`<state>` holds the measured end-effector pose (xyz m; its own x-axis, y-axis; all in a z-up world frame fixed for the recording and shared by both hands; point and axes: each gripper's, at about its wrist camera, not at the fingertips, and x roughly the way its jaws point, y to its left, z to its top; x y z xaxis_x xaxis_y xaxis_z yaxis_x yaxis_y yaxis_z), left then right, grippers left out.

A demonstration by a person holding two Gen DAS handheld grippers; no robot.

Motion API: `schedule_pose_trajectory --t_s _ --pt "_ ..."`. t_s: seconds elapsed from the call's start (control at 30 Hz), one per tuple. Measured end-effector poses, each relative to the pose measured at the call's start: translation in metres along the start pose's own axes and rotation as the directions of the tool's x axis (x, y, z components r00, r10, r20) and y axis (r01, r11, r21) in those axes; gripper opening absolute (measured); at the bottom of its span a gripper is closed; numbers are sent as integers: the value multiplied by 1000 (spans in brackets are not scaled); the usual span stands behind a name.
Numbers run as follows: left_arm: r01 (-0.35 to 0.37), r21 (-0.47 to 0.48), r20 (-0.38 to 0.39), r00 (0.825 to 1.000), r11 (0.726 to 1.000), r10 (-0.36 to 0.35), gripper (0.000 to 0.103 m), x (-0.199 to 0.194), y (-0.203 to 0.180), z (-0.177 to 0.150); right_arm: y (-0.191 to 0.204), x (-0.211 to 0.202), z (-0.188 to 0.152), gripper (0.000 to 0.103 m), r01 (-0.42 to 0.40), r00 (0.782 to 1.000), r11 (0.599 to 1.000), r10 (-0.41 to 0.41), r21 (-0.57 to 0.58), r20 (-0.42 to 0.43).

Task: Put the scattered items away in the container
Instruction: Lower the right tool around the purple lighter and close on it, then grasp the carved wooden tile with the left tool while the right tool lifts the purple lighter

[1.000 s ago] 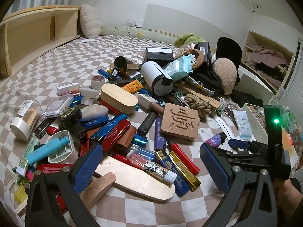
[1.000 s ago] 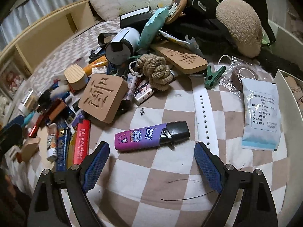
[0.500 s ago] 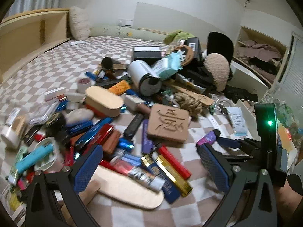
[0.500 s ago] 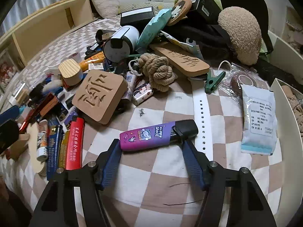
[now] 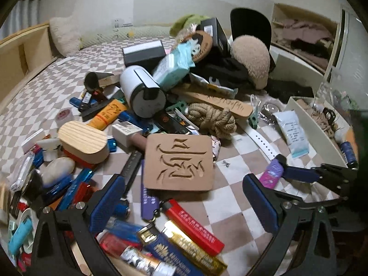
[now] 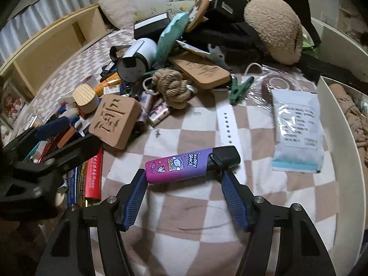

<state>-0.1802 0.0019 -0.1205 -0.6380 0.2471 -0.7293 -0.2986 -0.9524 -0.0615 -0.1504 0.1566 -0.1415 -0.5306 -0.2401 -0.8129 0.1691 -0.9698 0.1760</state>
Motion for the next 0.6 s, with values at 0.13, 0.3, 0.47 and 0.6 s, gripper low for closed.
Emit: schedule_pose_trajectory --t_s 0.13,0.3,0.47,0.6 --pt "0 7 -41 999 1000 1 101 17 -3 5 -11 -4 -1 67 23 1000 999 -22 34 -9" --pt "-6 -12 -93 996 1000 5 96 37 0 11 -31 -10 -1 67 39 999 994 -38 102 -14" --pt "-20 -12 -134 991 1000 18 88 50 1 10 -41 -15 1 67 25 1000 989 -25 143 -3" --pt "-42 -1 -136 990 999 41 79 49 2 8 -40 -15 1 67 18 1000 990 -18 140 -1"
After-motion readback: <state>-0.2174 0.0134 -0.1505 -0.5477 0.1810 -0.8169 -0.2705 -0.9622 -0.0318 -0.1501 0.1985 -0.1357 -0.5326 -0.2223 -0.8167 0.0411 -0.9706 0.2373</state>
